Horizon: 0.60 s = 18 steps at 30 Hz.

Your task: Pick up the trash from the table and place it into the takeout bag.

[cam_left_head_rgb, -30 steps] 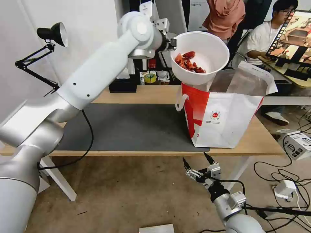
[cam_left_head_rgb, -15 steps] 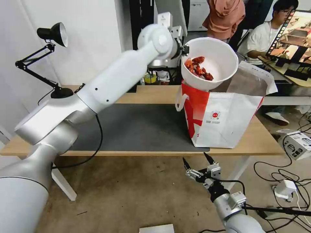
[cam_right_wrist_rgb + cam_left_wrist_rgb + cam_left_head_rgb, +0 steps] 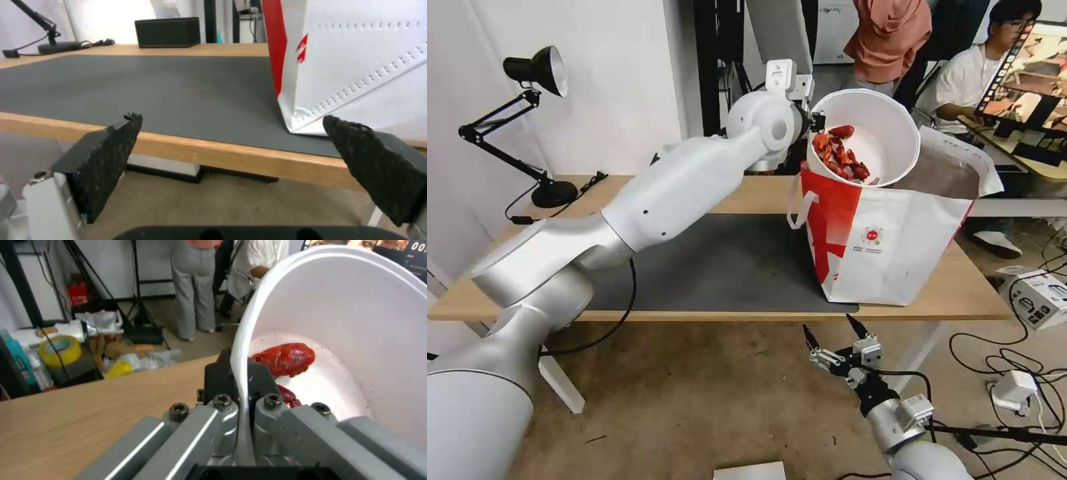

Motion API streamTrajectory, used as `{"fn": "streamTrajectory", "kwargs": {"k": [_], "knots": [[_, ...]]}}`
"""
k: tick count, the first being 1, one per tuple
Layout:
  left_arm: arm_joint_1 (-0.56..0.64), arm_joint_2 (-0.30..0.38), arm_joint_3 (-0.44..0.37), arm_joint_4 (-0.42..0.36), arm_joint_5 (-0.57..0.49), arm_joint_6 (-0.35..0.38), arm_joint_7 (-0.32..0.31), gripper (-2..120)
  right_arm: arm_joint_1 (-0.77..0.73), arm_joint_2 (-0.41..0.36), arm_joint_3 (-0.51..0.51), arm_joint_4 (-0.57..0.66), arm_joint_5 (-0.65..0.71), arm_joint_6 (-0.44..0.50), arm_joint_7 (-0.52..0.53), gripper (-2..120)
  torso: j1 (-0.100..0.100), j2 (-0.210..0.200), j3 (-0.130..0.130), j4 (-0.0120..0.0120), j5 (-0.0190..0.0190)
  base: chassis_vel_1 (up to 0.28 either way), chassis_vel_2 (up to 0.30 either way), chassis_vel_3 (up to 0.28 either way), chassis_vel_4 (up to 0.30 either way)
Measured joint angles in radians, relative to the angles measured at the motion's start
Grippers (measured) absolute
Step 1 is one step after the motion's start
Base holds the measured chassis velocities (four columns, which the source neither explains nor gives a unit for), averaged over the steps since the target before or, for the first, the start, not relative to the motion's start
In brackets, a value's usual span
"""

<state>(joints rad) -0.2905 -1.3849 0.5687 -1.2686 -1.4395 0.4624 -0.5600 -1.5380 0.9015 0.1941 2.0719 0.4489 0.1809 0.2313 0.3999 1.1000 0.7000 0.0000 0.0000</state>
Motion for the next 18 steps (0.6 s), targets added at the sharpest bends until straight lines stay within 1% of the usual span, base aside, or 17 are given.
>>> {"fn": "streamTrajectory", "kwargs": {"k": [4,9,12,13,18], "knots": [[-0.001,-0.004,0.009,-0.001,0.021,-0.020,0.001,0,0.000,0.000,0.000,0.000,0.000,0.000,0.000,100,0.000,0.000,0.000,-0.0001,0.0000,0.000,0.000,0.000,0.000],[-0.002,0.006,0.024,-0.021,0.038,-0.041,0.020,0,0.000,0.000,0.000,0.000,0.000,0.000,0.000,100,0.000,0.000,0.000,0.0000,0.0000,0.000,0.000,0.000,0.000],[0.001,0.027,0.048,-0.055,0.063,-0.056,0.044,0,0.000,0.000,0.000,0.000,0.000,0.000,0.000,100,0.000,0.000,0.000,0.0000,0.0000,0.000,0.000,0.000,0.000],[0.001,0.027,0.048,-0.055,0.063,-0.056,0.044,0,0.000,0.000,0.000,0.000,0.000,0.000,0.000,100,0.000,0.000,0.000,0.0000,0.0000,0.000,0.000,0.000,0.000],[0.009,0.058,0.077,-0.106,0.067,-0.056,0.063,0,0.000,0.000,0.000,0.000,0.000,0.000,0.000,100,0.000,0.000,0.000,0.0001,0.0000,0.000,0.000,0.000,0.000]]}}
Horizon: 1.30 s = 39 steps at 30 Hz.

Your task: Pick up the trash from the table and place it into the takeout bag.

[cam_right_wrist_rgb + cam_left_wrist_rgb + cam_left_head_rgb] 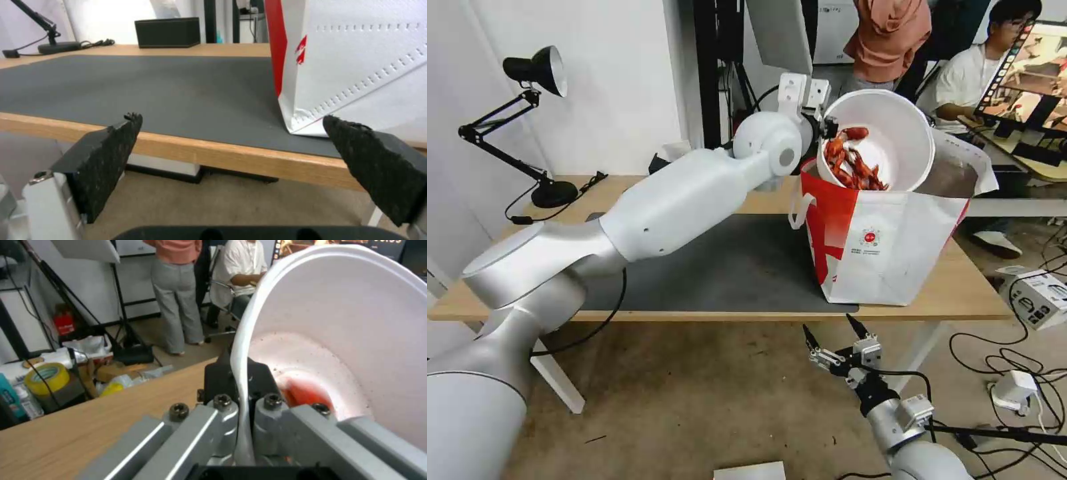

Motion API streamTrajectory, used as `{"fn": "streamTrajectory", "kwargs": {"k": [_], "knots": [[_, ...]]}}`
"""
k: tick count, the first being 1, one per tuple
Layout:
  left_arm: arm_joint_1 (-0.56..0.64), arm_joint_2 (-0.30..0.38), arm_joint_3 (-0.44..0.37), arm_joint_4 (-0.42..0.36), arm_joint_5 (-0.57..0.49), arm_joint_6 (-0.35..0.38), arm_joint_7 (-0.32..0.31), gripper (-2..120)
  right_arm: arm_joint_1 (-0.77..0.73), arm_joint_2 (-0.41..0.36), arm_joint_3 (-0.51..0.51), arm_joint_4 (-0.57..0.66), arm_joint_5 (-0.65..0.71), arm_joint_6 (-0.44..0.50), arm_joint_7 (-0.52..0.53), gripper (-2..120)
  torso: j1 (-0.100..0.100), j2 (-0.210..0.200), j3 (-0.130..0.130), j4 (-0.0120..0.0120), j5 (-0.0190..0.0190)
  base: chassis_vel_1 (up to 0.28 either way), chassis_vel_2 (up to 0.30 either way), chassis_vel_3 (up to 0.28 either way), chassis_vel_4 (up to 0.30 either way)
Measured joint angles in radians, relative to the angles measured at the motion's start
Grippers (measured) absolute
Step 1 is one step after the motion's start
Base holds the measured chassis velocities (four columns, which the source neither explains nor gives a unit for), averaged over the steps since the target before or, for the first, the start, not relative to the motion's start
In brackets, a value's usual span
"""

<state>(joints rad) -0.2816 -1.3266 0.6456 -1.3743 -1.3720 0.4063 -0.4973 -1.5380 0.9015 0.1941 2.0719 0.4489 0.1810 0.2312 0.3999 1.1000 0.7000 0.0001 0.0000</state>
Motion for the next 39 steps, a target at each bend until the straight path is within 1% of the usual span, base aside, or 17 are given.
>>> {"fn": "streamTrajectory", "kwargs": {"k": [3,8,11,14,15,17,18,20,21,26,27,30,31,33,35,37,39], "knots": [[0.000,0.012,0.005,-0.010,-0.009,0.017,0.011,0,0.000,0.000,0.000,0.000,0.000,0.000,0.000,100,0.000,0.000,0.000,-0.0001,0.0000,0.000,0.000,0.000,0.000],[-0.002,0.031,0.004,-0.028,-0.061,0.115,0.048,0,0.000,0.000,0.000,0.000,0.000,0.000,0.000,100,0.000,0.000,0.000,-0.0001,0.0000,0.000,0.000,0.000,0.000],[-0.003,0.033,0.004,-0.030,-0.062,0.125,0.053,0,0.000,0.000,0.000,0.000,0.000,0.000,0.000,100,0.000,0.000,0.000,-0.0001,0.0000,0.000,0.000,0.000,0.000],[-0.003,0.037,0.001,-0.042,-0.070,0.181,0.082,0,0.000,0.000,0.000,0.000,0.000,0.000,0.000,100,0.000,0.000,0.000,-0.0001,-0.0001,0.000,0.000,0.000,0.000],[-0.003,0.037,0.001,-0.042,-0.070,0.181,0.082,0,0.000,0.000,0.000,0.000,0.000,0.000,0.000,100,0.000,0.000,0.000,-0.0001,-0.0001,0.000,0.000,0.000,0.000],[-0.003,0.040,-0.003,-0.050,-0.072,0.214,0.090,7,0.000,0.000,0.000,0.000,0.000,0.000,0.000,100,0.000,0.000,0.000,-0.0001,0.0000,0.000,0.000,0.000,0.000],[-0.003,0.040,-0.003,-0.050,-0.072,0.214,0.090,7,0.000,0.000,0.000,0.000,0.000,0.000,0.000,100,0.000,0.000,0.000,-0.0001,0.0000,0.000,0.000,0.000,0.000],[-0.003,0.045,-0.004,-0.056,-0.073,0.232,0.092,17,0.000,0.000,0.000,0.000,0.000,0.000,0.000,100,0.000,0.000,0.000,-0.0001,0.0000,0.000,0.000,0.000,0.000],[-0.003,0.045,-0.004,-0.056,-0.073,0.232,0.092,17,0.000,0.000,0.000,0.000,0.000,0.000,0.000,100,0.000,0.000,0.000,-0.0001,0.0000,0.000,0.000,0.000,0.000],[0.001,0.057,-0.006,-0.064,-0.076,0.253,0.094,38,0.000,0.000,0.000,0.000,0.000,0.000,0.000,100,0.000,0.000,0.000,-0.0001,0.0000,0.000,0.000,0.000,0.000],[0.001,0.057,-0.006,-0.064,-0.076,0.253,0.094,38,0.000,0.000,0.000,0.000,0.000,0.000,0.000,100,0.000,0.000,0.000,-0.0001,0.0000,0.000,0.000,0.000,0.000],[0.010,0.076,-0.020,-0.073,-0.076,0.236,0.094,54,0.000,0.000,0.000,0.000,0.000,0.000,0.000,100,0.000,0.000,0.000,-0.0001,-0.0001,0.000,0.000,0.000,0.000],[0.010,0.076,-0.020,-0.073,-0.076,0.236,0.094,54,0.000,0.000,0.000,0.000,0.000,0.000,0.000,100,0.000,0.000,0.000,-0.0001,-0.0001,0.000,0.000,0.000,0.000],[0.018,0.095,-0.033,-0.080,-0.076,0.213,0.093,66,0.000,0.000,0.000,0.000,0.000,0.000,0.000,100,0.000,0.000,0.000,0.0000,-0.0001,0.000,0.000,0.000,0.000],[0.021,0.101,-0.036,-0.084,-0.076,0.208,0.093,67,0.000,0.000,0.000,0.000,0.000,0.000,0.000,100,0.000,0.000,0.000,-0.0001,-0.0002,0.000,0.000,0.000,0.000],[0.034,0.123,-0.050,-0.100,-0.080,0.178,0.101,80,0.000,0.000,0.000,0.000,0.000,0.000,0.000,100,0.000,0.000,0.000,0.0000,-0.0002,0.000,0.000,0.000,0.000],[0.038,0.129,-0.055,-0.105,-0.084,0.172,0.106,83,0.000,0.000,0.000,0.000,0.000,0.000,0.000,100,0.000,0.000,0.000,0.0000,-0.0001,0.000,0.000,0.000,0.000]]}}
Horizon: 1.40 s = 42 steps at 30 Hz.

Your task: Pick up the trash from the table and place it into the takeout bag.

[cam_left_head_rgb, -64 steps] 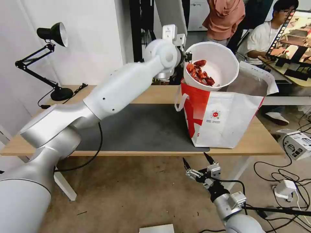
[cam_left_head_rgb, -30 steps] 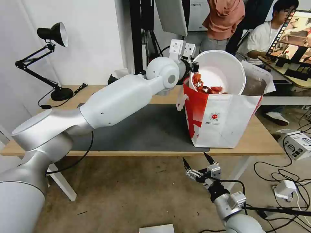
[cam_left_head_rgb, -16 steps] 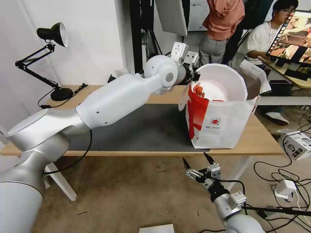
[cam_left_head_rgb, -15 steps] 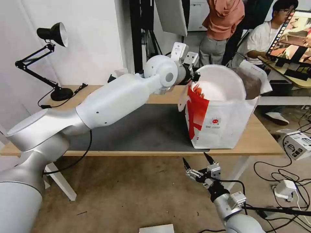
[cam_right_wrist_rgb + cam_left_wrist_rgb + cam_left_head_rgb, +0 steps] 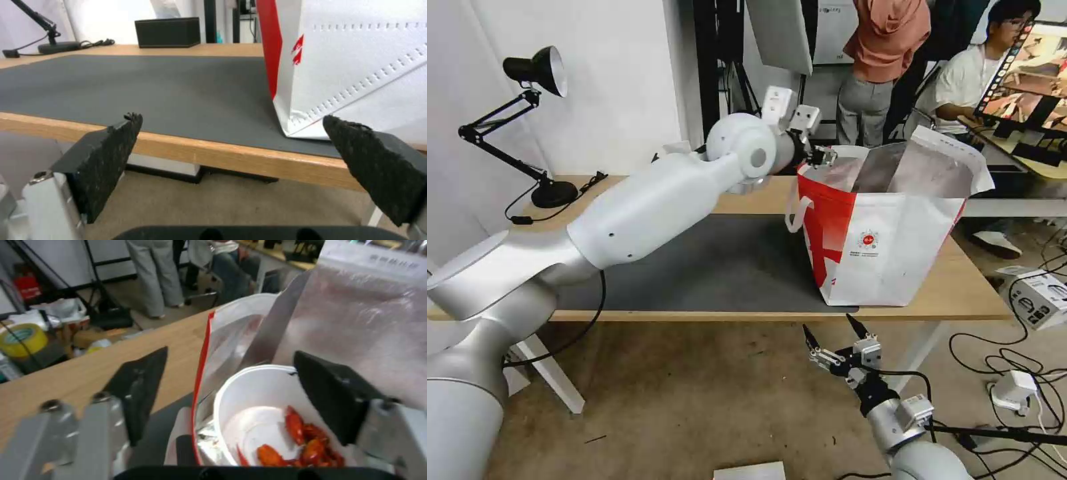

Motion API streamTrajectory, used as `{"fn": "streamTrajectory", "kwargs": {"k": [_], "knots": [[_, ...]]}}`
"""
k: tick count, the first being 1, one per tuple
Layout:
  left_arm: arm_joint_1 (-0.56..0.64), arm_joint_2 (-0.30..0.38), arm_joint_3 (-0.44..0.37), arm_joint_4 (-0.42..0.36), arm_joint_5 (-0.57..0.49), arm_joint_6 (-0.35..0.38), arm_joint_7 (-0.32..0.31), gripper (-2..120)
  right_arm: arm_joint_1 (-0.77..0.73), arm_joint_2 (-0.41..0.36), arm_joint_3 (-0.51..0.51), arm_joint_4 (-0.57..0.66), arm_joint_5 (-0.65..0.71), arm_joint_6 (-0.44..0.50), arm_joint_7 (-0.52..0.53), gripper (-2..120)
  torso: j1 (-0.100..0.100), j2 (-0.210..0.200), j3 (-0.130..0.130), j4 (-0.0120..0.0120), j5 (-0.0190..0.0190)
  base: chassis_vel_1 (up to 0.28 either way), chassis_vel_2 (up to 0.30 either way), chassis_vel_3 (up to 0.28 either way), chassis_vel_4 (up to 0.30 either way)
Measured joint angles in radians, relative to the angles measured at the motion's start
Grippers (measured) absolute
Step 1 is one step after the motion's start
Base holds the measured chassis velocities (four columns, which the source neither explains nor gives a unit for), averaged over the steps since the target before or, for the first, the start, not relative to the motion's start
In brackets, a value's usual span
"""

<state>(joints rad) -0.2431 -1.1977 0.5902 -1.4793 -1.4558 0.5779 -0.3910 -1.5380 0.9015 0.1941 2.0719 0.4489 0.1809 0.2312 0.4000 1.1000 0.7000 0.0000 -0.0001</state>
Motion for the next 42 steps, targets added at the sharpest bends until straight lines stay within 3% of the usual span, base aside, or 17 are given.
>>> {"fn": "streamTrajectory", "kwargs": {"k": [4,6,9,21,28,31,36,42], "knots": [[0.032,0.035,-0.025,-0.024,-0.004,-0.067,0.039,97,0.000,0.000,0.000,0.000,0.000,0.000,0.000,100,0.000,0.000,0.000,0.0000,0.0000,0.000,0.000,0.000,0.000],[0.039,0.041,-0.030,-0.027,-0.003,-0.083,0.048,99,0.000,0.000,0.000,0.000,0.000,0.000,0.000,100,0.000,0.000,0.000,0.0000,-0.0001,0.000,0.000,0.000,0.000],[0.089,0.085,-0.056,-0.054,0.019,-0.188,0.104,100,0.000,0.000,0.000,0.000,0.000,0.000,0.000,100,0.000,0.000,0.000,0.0000,0.0000,0.000,0.000,0.000,0.000],[0.263,0.238,-0.173,-0.155,0.051,-0.225,0.121,100,0.000,0.000,0.000,0.000,0.000,0.000,0.000,100,0.000,0.000,0.000,0.0000,-0.0001,0.000,0.000,0.000,0.000],[0.442,0.338,-0.310,-0.241,0.081,-0.245,0.125,100,0.000,0.000,0.000,0.000,0.000,0.000,0.000,100,0.000,0.000,0.000,0.0000,0.0000,0.000,0.000,0.000,0.000],[0.550,0.410,-0.404,-0.287,0.114,-0.276,0.160,100,0.000,0.000,0.000,0.000,0.000,0.000,0.000,100,0.000,0.000,0.000,-0.0001,0.0001,0.000,0.000,0.000,0.000],[0.668,0.460,-0.506,-0.325,0.132,-0.286,0.174,100,0.000,0.000,0.000,0.000,0.000,0.000,0.000,100,0.000,0.000,0.000,0.0002,0.0000,0.000,0.000,0.000,0.000],[0.920,0.508,-0.700,-0.402,0.191,-0.320,0.208,100,0.000,0.000,0.000,0.000,0.000,0.000,0.000,100,0.000,0.000,0.000,0.0001,-0.0002,0.000,0.000,0.000,0.000]]}}
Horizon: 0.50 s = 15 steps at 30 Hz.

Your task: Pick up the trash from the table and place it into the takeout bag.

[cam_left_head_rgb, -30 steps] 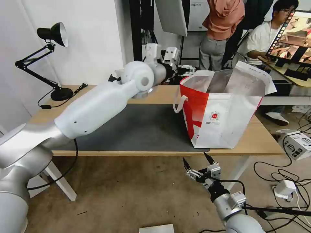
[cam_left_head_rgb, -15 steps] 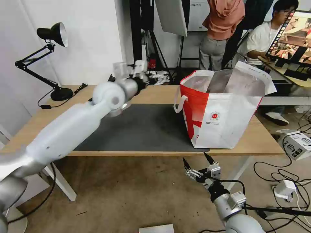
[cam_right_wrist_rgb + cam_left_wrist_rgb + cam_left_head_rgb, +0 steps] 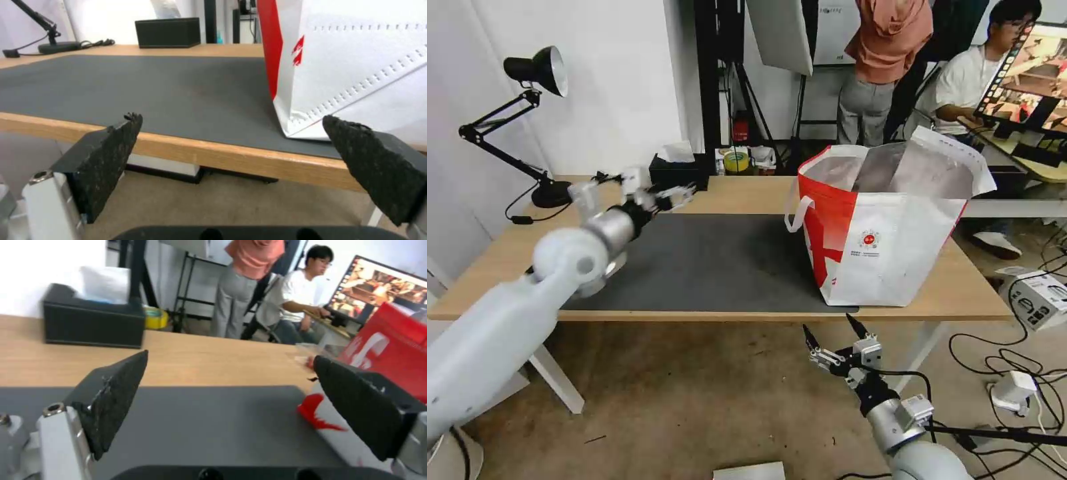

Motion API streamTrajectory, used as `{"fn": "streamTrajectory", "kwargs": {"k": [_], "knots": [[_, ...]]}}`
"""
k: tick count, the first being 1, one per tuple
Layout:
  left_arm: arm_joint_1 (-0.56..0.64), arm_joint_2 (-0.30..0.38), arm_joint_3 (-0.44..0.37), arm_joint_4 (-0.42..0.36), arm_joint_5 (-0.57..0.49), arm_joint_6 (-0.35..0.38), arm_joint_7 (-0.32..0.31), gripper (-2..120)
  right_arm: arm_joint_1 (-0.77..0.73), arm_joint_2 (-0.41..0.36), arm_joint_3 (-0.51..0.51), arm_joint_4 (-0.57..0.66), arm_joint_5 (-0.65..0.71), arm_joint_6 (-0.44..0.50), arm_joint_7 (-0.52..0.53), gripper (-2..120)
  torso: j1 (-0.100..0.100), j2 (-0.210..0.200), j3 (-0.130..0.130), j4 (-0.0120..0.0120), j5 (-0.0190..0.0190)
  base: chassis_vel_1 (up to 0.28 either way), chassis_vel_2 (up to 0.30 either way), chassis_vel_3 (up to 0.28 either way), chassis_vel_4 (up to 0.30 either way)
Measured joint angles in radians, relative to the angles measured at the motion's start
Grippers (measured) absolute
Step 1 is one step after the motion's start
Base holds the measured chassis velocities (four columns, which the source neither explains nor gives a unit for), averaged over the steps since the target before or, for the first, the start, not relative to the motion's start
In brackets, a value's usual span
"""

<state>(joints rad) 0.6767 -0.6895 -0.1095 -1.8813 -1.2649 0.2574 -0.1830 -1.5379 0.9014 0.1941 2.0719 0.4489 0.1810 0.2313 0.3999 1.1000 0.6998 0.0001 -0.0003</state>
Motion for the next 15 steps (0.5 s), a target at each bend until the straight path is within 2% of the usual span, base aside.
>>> {"fn": "streamTrajectory", "kwargs": {"k": [1,3,4,5,7,8,10,11,13,14,15], "knots": [[0.000,0.000,0.000,0.000,0.000,0.000,0.000,100,0.000,0.000,0.000,0.000,0.000,0.000,0.000,100,0.000,0.000,0.000,0.0000,0.0000,0.000,0.000,0.000,0.000],[0.108,0.009,-0.069,-0.021,0.046,-0.046,0.011,100,0.000,0.000,0.000,0.000,0.000,0.000,0.000,100,0.000,0.000,0.000,-0.0003,0.0004,0.000,0.000,0.000,0.000],[0.108,0.009,-0.069,-0.021,0.046,-0.046,0.011,100,0.000,0.000,0.000,0.000,0.000,0.000,0.000,100,0.000,0.000,0.000,-0.0003,0.0004,0.000,0.000,0.000,0.000],[0.162,0.009,-0.106,-0.028,0.074,-0.066,0.017,100,0.000,0.000,0.000,0.000,0.000,0.000,0.000,100,0.000,0.000,0.000,-0.0002,0.0000,0.000,0.000,0.000,0.000],[0.267,0.009,-0.176,-0.029,0.164,-0.162,0.048,100,0.000,0.000,0.000,0.000,0.000,0.000,0.000,100,0.000,0.000,0.000,-0.0002,0.0003,0.000,0.000,0.000,0.000],[0.267,0.009,-0.176,-0.029,0.164,-0.162,0.048,100,0.000,0.000,0.000,0.000,0.000,0.000,0.000,100,0.000,0.000,0.000,-0.0002,0.0003,0.000,0.000,0.000,0.000],[0.364,0.007,-0.256,-0.030,0.231,-0.230,0.080,100,0.000,0.000,0.000,0.000,0.000,0.000,0.000,100,0.000,0.000,0.000,0.0000,0.0000,0.000,0.000,0.000,0.000],[0.364,0.007,-0.256,-0.030,0.231,-0.230,0.080,100,0.000,0.000,0.000,0.000,0.000,0.000,0.000,100,0.000,0.000,0.000,0.0000,0.0000,0.000,0.000,0.000,0.000],[0.448,-0.008,-0.334,-0.038,0.271,-0.276,0.096,100,0.000,0.000,0.000,0.000,0.000,0.000,0.000,100,0.000,0.000,0.000,-0.0001,0.0003,0.000,0.000,0.000,0.000],[0.448,-0.008,-0.334,-0.038,0.271,-0.276,0.096,100,0.000,0.000,0.000,0.000,0.000,0.000,0.000,100,0.000,0.000,0.000,-0.0001,0.0003,0.000,0.000,0.000,0.000],[0.484,-0.021,-0.372,-0.043,0.281,-0.284,0.099,100,0.000,0.000,0.000,0.000,0.000,0.000,0.000,100,0.000,0.000,0.000,-0.0001,0.0001,0.000,0.000,0.000,0.000]]}}
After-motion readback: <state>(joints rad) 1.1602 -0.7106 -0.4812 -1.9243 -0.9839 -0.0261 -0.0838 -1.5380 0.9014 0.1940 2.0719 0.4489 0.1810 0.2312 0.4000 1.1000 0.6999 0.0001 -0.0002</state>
